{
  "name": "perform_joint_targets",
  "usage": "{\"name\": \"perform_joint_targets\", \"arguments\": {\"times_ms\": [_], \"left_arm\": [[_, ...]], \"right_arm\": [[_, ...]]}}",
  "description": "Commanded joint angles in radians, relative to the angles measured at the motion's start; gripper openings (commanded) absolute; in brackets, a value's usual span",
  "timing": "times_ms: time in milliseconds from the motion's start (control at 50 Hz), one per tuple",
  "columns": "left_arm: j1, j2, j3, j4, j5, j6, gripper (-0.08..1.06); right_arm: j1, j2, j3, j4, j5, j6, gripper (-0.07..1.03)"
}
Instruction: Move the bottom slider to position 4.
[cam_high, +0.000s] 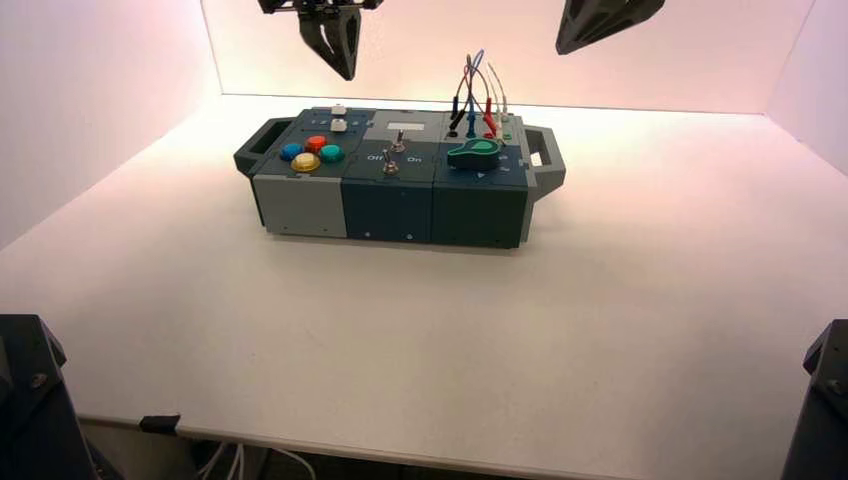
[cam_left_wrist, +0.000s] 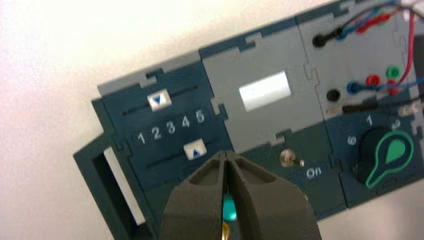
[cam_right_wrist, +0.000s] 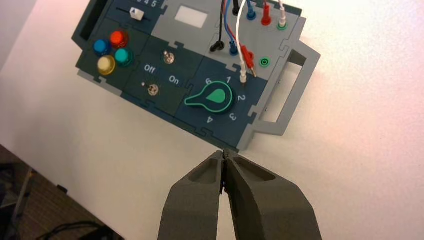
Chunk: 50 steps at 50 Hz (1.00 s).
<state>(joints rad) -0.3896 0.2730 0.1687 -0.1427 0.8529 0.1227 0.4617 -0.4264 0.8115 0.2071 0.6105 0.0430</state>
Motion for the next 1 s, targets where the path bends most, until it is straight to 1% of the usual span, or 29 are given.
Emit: {"name": "perform_joint_targets", "arguments": {"times_ms": [20,40,80,240,280,340,360,380,420,460,520,820,1000], "left_arm": [[0.008,-0.063,0.002,0.002,0.02,0.011,-0.03],[0.008,-0.075,0.006,0.002,0.037,0.02,-0.03],[0.008,-0.086,0.009,0.002,0.054,0.031,-0.03],[0.008,-0.124,0.025,0.002,0.117,0.072,-0.03],[0.011,-0.132,0.032,0.002,0.123,0.081,-0.03],[0.011,-0.132,0.032,0.002,0.123,0.081,-0.03],[0.017,-0.138,0.041,0.003,0.124,0.089,-0.03],[0.031,-0.143,0.066,0.005,0.117,0.1,-0.03],[0.049,-0.14,0.084,0.006,0.098,0.107,-0.03],[0.077,-0.126,0.1,0.006,0.074,0.109,-0.03],[0.089,-0.11,0.1,0.006,0.064,0.109,-0.03],[0.091,-0.041,0.077,-0.002,-0.006,0.104,-0.03],[0.089,-0.002,0.057,-0.012,-0.011,0.103,-0.03]], "right_arm": [[-0.003,-0.008,-0.02,0.003,0.008,-0.009,-0.02],[-0.003,-0.008,-0.02,0.002,0.015,-0.015,-0.02],[-0.003,-0.008,-0.02,0.002,0.017,-0.017,-0.02],[-0.003,-0.009,-0.018,0.002,0.02,-0.017,-0.02],[-0.002,-0.009,-0.02,0.002,0.021,-0.017,-0.02],[-0.002,-0.009,-0.02,0.002,0.021,-0.017,-0.02],[-0.002,-0.009,-0.021,0.002,0.023,-0.017,-0.02],[-0.003,-0.011,-0.023,-0.002,0.029,-0.02,-0.02],[-0.003,-0.012,-0.025,-0.002,0.035,-0.023,-0.02],[-0.003,-0.017,-0.025,-0.005,0.04,-0.023,-0.02],[-0.003,-0.02,-0.023,-0.009,0.043,-0.023,-0.02],[-0.002,-0.026,-0.015,-0.011,0.041,-0.023,-0.02],[-0.002,-0.025,-0.02,-0.015,0.038,-0.023,-0.02]]}}
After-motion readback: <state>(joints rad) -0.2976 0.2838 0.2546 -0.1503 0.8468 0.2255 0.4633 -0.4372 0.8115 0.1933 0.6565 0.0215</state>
